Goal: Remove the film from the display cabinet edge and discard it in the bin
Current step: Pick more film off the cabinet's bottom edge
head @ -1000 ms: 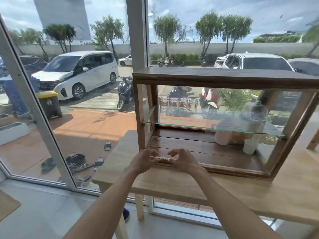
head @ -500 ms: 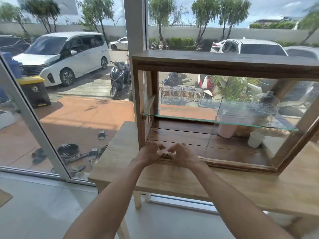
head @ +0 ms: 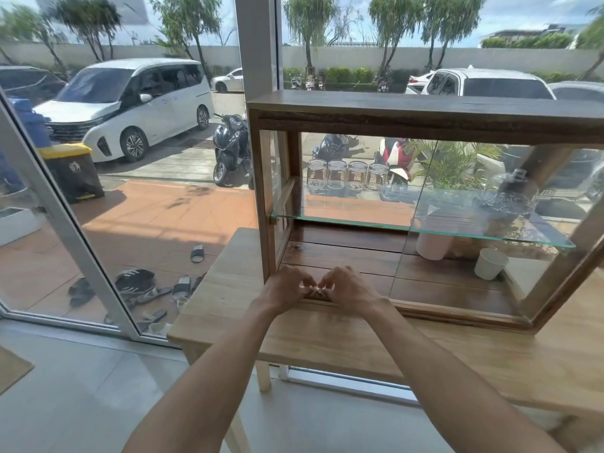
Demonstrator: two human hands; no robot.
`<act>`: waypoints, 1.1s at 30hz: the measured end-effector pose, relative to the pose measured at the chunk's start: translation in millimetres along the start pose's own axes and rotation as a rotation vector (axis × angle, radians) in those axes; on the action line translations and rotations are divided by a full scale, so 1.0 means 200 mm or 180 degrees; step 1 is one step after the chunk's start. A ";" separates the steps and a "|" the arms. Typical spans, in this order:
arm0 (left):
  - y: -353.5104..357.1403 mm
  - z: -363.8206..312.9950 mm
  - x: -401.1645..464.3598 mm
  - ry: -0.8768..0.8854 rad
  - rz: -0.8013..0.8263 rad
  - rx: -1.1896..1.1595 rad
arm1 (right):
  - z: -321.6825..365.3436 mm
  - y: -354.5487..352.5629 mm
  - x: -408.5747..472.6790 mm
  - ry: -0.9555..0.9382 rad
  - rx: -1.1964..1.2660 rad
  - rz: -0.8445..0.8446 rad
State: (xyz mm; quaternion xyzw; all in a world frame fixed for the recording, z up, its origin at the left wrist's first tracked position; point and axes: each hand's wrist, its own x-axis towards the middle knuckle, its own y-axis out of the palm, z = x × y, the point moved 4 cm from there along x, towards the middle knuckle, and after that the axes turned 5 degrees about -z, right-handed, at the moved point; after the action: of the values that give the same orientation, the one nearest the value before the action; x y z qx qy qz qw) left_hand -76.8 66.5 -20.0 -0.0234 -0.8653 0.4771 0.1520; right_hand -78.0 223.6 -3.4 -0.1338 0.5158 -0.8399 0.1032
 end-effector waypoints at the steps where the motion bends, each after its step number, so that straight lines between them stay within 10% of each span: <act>1: 0.00 0.00 0.00 -0.0009 -0.0016 -0.0026 | 0.00 0.00 0.00 0.0001 0.0013 -0.0022; 33: -0.08 0.07 -0.18 -0.1378 -0.0994 -0.2000 | -0.03 0.05 -0.03 0.0700 0.2719 -0.0102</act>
State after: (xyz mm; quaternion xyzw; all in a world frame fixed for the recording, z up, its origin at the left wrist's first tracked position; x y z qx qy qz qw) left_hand -44.0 40.5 -23.0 0.1639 -0.9740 0.1549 0.0225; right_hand -74.2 226.6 -16.0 0.0031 0.1281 -0.9885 0.0807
